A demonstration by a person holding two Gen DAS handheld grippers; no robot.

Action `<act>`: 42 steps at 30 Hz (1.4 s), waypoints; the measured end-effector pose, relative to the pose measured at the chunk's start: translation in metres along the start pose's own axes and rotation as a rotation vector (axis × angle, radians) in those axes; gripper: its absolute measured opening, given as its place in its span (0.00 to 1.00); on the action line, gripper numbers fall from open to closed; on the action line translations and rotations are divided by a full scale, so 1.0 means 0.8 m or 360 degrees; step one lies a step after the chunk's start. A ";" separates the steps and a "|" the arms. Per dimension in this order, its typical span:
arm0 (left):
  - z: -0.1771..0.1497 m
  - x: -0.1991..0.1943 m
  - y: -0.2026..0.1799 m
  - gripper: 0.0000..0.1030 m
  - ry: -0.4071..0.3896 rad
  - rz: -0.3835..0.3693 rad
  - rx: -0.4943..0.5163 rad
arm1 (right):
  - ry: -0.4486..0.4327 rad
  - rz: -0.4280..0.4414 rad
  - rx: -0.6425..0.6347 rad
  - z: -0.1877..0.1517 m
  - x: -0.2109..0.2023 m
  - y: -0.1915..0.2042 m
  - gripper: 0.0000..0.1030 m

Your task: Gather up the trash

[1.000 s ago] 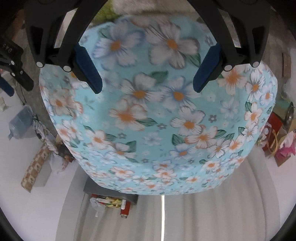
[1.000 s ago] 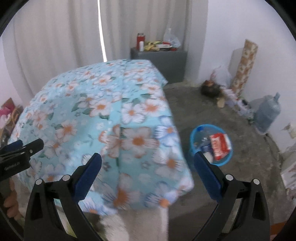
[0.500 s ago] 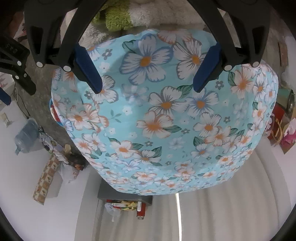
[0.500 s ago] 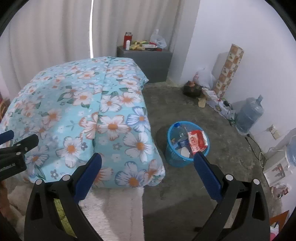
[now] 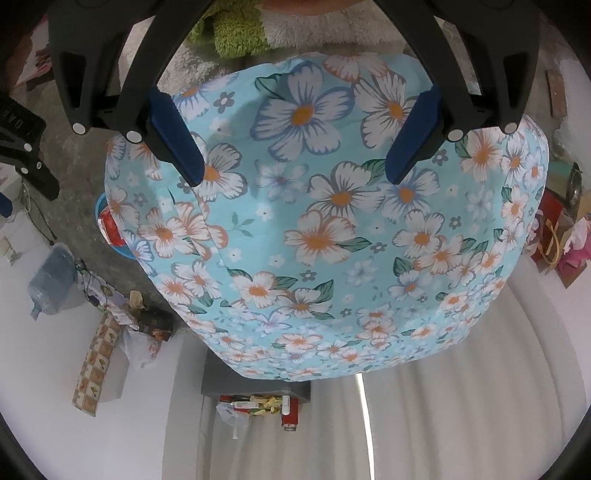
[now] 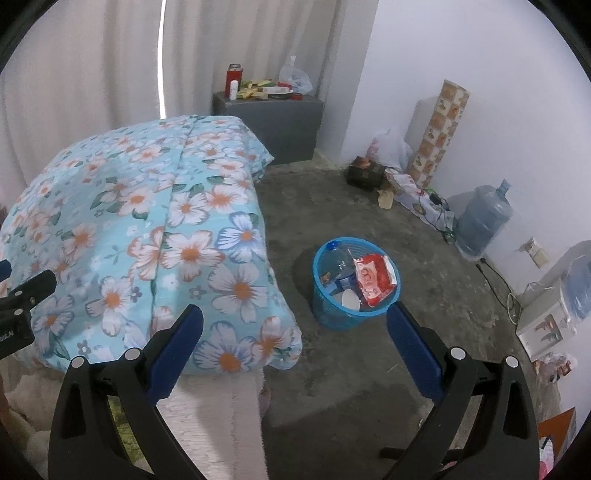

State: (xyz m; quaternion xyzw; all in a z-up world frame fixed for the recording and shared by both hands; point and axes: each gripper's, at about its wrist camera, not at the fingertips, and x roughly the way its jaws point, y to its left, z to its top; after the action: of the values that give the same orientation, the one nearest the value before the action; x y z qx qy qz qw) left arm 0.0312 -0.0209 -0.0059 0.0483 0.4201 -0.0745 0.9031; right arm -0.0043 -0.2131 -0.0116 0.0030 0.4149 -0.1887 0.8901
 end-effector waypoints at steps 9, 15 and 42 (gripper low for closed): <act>0.004 0.000 -0.009 0.91 -0.0013 0.0009 0.0030 | 0.0021 0.0013 0.0048 -0.002 0.008 -0.012 0.94; 0.003 0.002 -0.014 0.91 0.0001 0.0006 0.0044 | 0.0022 0.0017 0.0052 -0.003 0.009 -0.012 0.94; 0.005 0.004 -0.015 0.91 0.0004 0.0001 0.0048 | 0.0008 0.0007 0.0049 -0.002 0.008 -0.016 0.94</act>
State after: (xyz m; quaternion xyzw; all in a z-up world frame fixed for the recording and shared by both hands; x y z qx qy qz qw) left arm 0.0338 -0.0331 -0.0060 0.0622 0.4199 -0.0805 0.9018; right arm -0.0065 -0.2264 -0.0155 0.0179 0.4142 -0.1930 0.8893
